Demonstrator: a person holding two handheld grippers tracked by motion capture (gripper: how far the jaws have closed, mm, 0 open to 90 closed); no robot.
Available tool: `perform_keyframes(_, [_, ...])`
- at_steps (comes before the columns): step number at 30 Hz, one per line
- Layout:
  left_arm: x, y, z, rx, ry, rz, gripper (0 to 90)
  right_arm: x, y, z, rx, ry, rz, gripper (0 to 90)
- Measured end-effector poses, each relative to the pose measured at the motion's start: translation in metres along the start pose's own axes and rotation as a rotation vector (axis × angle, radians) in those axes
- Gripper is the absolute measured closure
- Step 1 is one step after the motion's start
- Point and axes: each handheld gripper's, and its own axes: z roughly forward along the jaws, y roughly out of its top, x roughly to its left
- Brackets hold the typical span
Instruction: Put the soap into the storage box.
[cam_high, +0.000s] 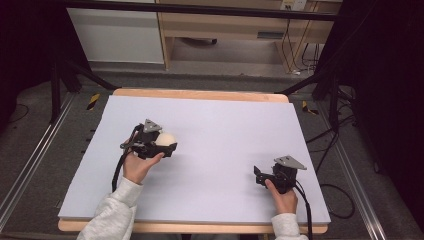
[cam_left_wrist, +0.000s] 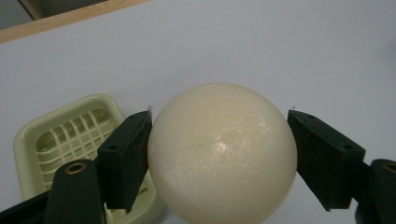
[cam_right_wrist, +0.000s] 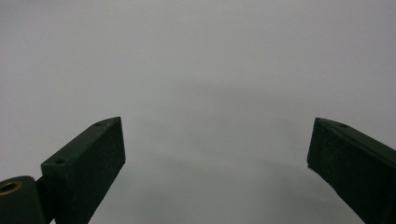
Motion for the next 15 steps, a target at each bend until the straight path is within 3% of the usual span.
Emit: perform_keyframes(15, [0.017, -0.001, 0.0, 0.0, 0.025, -0.02, 24.4, 0.0, 0.0, 0.0, -0.003, -0.002, -0.003, 4.6])
